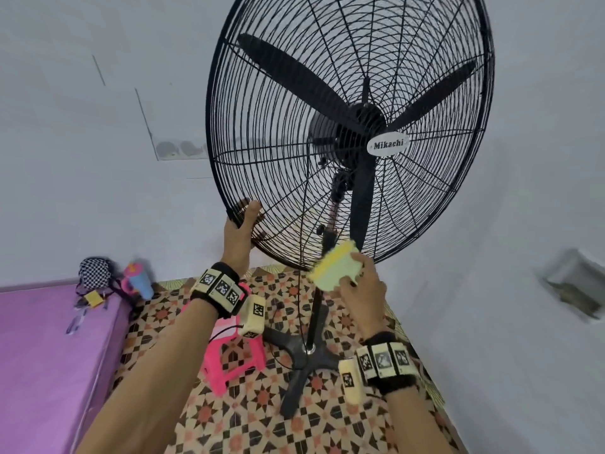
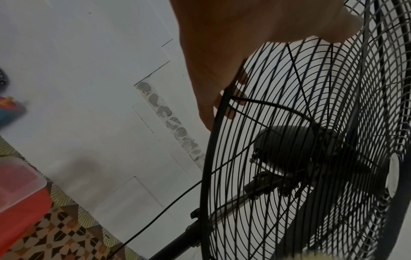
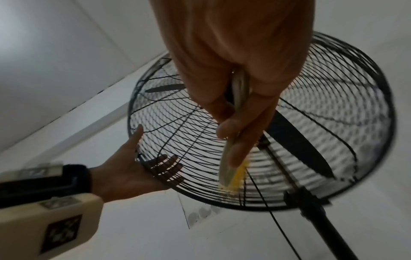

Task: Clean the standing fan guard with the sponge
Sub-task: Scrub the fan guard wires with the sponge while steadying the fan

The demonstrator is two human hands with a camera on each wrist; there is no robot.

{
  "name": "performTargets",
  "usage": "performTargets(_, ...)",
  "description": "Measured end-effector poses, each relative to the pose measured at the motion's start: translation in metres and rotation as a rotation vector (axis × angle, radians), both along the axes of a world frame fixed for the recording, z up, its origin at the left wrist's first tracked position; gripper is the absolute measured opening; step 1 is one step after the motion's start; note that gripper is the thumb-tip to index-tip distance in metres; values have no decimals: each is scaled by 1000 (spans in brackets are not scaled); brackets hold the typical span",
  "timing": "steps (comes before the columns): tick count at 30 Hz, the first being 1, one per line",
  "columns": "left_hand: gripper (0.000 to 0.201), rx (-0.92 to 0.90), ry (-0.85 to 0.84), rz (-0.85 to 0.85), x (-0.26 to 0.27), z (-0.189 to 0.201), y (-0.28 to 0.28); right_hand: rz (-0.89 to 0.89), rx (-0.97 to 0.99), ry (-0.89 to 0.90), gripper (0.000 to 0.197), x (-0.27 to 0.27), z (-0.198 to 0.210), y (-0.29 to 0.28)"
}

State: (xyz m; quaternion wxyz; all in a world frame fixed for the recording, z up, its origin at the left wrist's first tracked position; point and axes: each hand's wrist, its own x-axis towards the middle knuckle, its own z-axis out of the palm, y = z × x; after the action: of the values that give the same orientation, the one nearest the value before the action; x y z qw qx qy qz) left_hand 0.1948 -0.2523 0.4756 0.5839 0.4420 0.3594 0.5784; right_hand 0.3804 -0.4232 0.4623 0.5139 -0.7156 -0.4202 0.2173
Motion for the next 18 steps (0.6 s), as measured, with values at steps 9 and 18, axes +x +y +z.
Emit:
performTargets(9, 98, 24, 73, 104, 21, -25, -9, 402, 107, 6, 74, -28, 37, 5)
performTargets(18, 89, 25, 86, 80, 21, -34, -4, 78, 480, -14, 23, -45, 40, 28)
